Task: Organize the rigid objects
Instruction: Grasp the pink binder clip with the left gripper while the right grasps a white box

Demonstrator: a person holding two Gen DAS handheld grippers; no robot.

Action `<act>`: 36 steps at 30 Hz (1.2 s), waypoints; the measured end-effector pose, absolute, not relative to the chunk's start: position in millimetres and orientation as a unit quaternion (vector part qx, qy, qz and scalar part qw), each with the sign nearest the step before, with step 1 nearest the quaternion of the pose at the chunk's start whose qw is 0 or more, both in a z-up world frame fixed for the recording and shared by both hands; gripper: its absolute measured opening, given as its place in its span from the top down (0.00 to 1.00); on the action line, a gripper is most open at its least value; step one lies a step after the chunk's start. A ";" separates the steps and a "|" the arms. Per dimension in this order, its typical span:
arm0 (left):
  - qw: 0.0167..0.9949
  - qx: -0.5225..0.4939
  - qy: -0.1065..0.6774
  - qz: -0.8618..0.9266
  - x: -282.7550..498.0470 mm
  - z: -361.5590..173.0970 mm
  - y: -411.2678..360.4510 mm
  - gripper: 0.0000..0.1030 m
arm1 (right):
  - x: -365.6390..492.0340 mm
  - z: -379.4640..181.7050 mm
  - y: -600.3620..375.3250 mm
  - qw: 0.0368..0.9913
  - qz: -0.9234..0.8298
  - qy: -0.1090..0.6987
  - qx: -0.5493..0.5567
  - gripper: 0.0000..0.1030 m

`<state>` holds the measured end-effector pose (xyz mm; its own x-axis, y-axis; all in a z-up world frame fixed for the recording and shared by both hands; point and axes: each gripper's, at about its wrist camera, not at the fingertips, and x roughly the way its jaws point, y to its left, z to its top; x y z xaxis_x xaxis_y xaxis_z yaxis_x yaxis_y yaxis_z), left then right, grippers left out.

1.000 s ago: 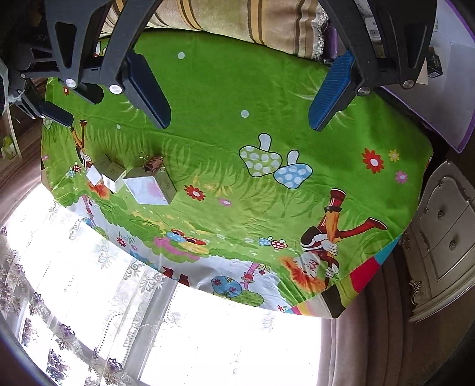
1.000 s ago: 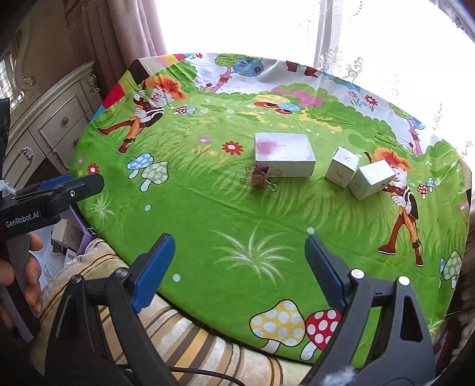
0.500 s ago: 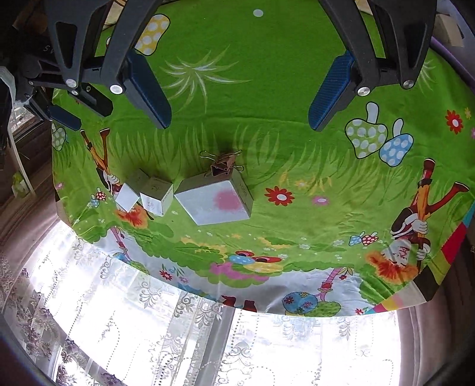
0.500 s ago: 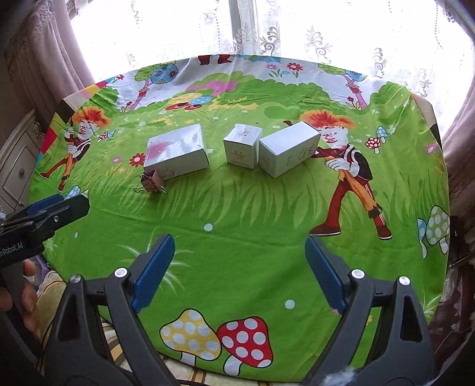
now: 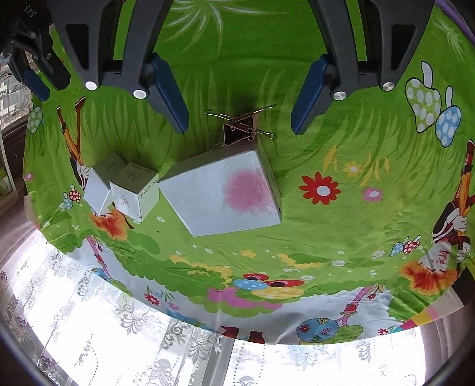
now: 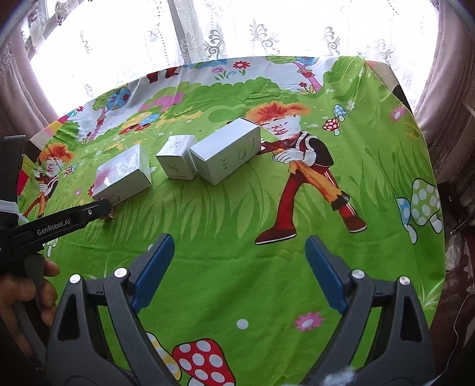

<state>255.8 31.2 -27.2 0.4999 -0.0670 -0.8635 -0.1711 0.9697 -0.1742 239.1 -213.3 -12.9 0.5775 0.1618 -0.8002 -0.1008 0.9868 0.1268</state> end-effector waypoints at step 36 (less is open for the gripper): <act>0.881 -0.159 0.445 0.004 215.3 -23.6 53.6 0.64 | 382.3 -24.1 -186.9 0.857 -0.034 0.503 0.111 0.18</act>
<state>215.3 53.6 -23.6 0.6032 -0.1355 -0.7860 -0.1480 0.9493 -0.2772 382.3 -186.9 -24.1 0.4923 0.0537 -0.8688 0.1690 0.9732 0.1559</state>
